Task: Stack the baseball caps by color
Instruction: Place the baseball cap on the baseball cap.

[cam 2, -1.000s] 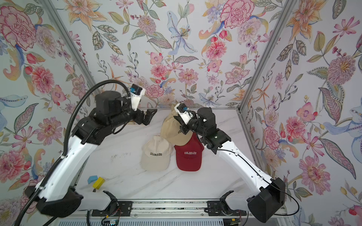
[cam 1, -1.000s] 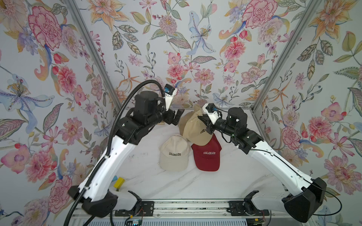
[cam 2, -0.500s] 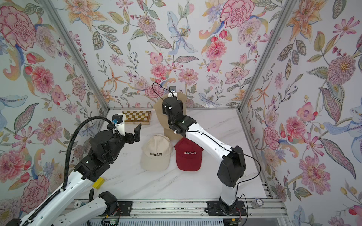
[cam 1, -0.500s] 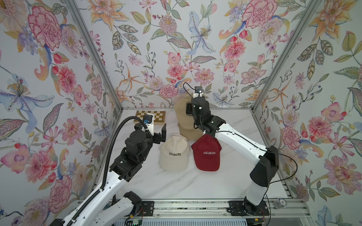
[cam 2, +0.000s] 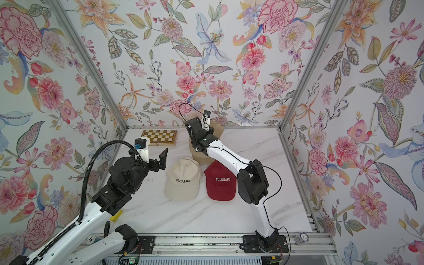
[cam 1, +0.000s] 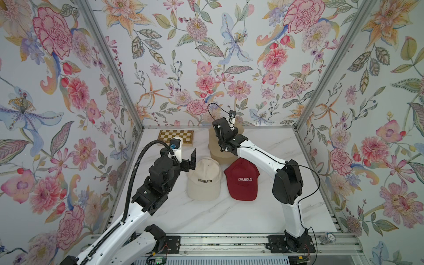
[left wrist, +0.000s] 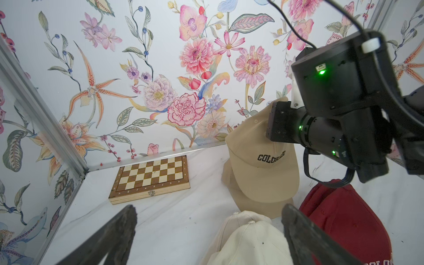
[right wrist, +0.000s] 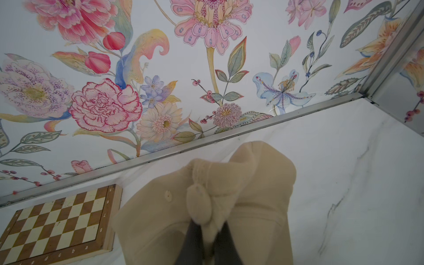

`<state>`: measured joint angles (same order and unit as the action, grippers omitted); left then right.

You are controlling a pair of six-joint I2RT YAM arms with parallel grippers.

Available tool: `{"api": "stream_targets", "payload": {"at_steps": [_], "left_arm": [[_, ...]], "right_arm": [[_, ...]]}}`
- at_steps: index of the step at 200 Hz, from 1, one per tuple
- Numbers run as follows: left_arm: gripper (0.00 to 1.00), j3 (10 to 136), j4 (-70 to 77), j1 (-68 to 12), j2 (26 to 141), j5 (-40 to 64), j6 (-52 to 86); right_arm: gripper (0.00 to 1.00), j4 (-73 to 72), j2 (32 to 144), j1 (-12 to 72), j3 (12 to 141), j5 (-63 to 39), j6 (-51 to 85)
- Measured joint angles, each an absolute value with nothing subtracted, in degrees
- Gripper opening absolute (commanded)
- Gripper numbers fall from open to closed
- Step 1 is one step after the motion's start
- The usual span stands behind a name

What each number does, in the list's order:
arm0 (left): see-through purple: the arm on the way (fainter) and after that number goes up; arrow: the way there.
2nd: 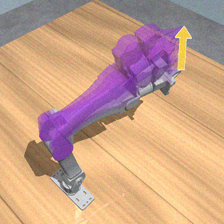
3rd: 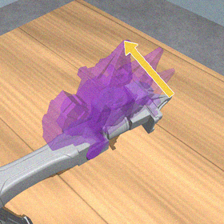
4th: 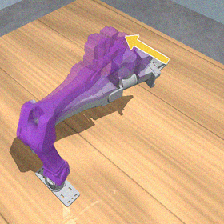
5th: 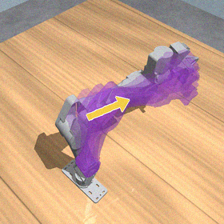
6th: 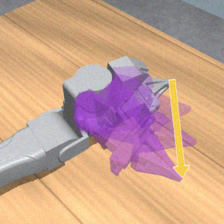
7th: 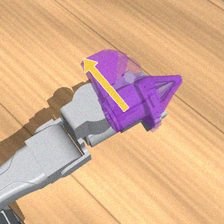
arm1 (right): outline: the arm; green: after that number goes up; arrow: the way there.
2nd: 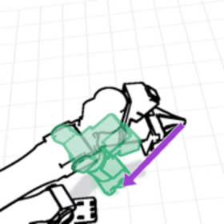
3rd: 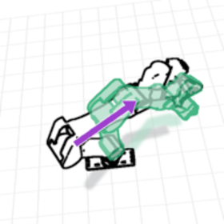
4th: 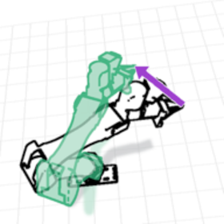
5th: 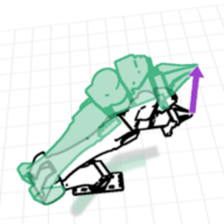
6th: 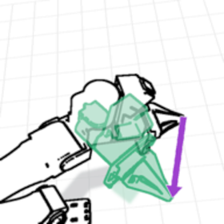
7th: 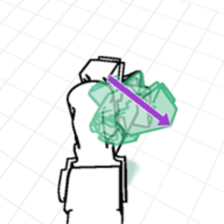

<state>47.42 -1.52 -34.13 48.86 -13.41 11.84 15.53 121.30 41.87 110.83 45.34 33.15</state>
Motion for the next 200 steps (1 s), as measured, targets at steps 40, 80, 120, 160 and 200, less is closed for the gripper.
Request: {"api": "stream_targets", "payload": {"at_steps": [40, 80, 120, 160, 200], "left_arm": [[1.00, 46.85, -1.13, -34.13, 50.22, -10.81, 11.84], [1.00, 46.85, -0.54, -34.13, 51.83, -8.36, 11.81], [1.00, 46.85, -0.27, -34.13, 53.04, -7.01, 11.46], [1.00, 46.85, -0.14, -34.13, 54.22, -6.11, 11.25], [1.00, 46.89, 0.16, -34.13, 55.77, -5.02, 10.90]], "right_arm": [[0.00, 17.19, 126.76, 40.05, 114.39, 41.50, 33.28], [0.00, 18.55, 130.30, 38.83, 115.57, 37.87, 33.30], [0.01, 18.87, 132.18, 37.87, 117.36, 35.31, 33.28], [0.44, 18.90, 133.19, 37.36, 118.72, 32.86, 32.60], [0.84, 18.92, 134.06, 35.86, 118.87, 31.57, 31.59]]}}
